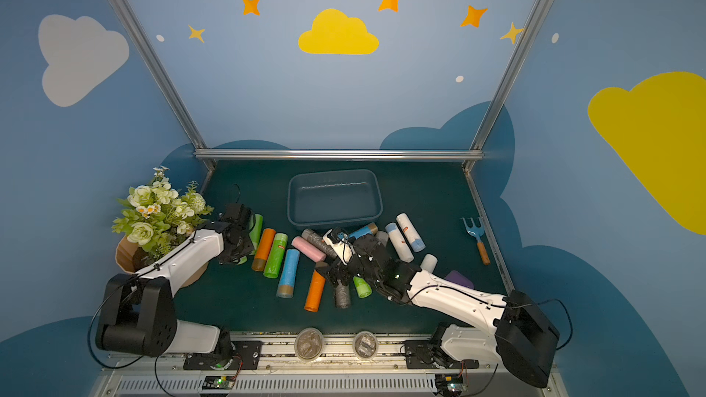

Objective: Put the roll of trash bags into the storage box
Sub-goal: Pick up the roll of trash bags from the center of the board, then place the roll of trash bags in the storage box.

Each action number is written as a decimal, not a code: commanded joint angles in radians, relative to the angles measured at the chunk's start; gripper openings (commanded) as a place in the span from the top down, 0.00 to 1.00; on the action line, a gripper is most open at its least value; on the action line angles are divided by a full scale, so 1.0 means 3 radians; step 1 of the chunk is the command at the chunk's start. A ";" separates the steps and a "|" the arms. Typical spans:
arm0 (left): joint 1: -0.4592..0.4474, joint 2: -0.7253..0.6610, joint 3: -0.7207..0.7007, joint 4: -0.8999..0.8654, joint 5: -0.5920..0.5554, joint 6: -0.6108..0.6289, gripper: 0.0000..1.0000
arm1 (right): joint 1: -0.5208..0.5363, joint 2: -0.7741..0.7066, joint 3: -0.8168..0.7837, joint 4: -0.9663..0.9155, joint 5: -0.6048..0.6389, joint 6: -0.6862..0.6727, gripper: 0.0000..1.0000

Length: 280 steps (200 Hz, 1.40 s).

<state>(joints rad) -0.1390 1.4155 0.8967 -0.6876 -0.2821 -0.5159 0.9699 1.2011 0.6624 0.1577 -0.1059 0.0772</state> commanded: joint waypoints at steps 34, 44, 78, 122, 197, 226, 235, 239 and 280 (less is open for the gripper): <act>-0.0448 0.0055 0.0580 -0.0150 -0.0014 -0.0093 0.64 | -0.0245 -0.0111 -0.0114 0.0080 -0.0166 0.0236 0.04; -0.0514 0.0158 0.0710 -0.0124 0.0081 -0.0090 0.63 | -0.0279 -0.0133 -0.0132 0.0092 -0.0174 0.0250 0.04; -0.0706 0.0617 0.1221 -0.0077 0.0283 -0.0125 0.63 | -0.0405 -0.0151 -0.0192 0.0134 -0.0169 0.0287 0.04; -0.0848 0.1178 0.1866 -0.0144 0.0287 -0.0136 0.63 | -0.0555 -0.0142 -0.0241 0.0177 -0.0158 0.0344 0.04; -0.0871 0.1941 0.2700 -0.0319 0.0263 -0.0123 0.63 | -0.0675 -0.0169 -0.0280 0.0206 -0.0169 0.0381 0.04; -0.0875 0.2213 0.2977 -0.0450 0.0281 -0.0119 0.62 | -0.0682 -0.0169 -0.0275 0.0195 -0.0179 0.0381 0.04; -0.0875 0.2285 0.3031 -0.0477 0.0286 -0.0116 0.62 | -0.0682 -0.0175 -0.0276 0.0195 -0.0179 0.0375 0.04; -0.0872 0.2315 0.3063 -0.0492 0.0286 -0.0117 0.62 | -0.0682 -0.0175 -0.0277 0.0197 -0.0179 0.0376 0.04; -0.0877 0.2612 0.3348 -0.0659 0.0276 -0.0065 0.61 | -0.0682 -0.0202 -0.0280 0.0195 -0.0179 0.0370 0.04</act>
<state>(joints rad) -0.4023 2.1696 1.8484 -0.8276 -0.1883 -0.5529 0.7681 1.1637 0.5877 0.1982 -0.1513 0.1837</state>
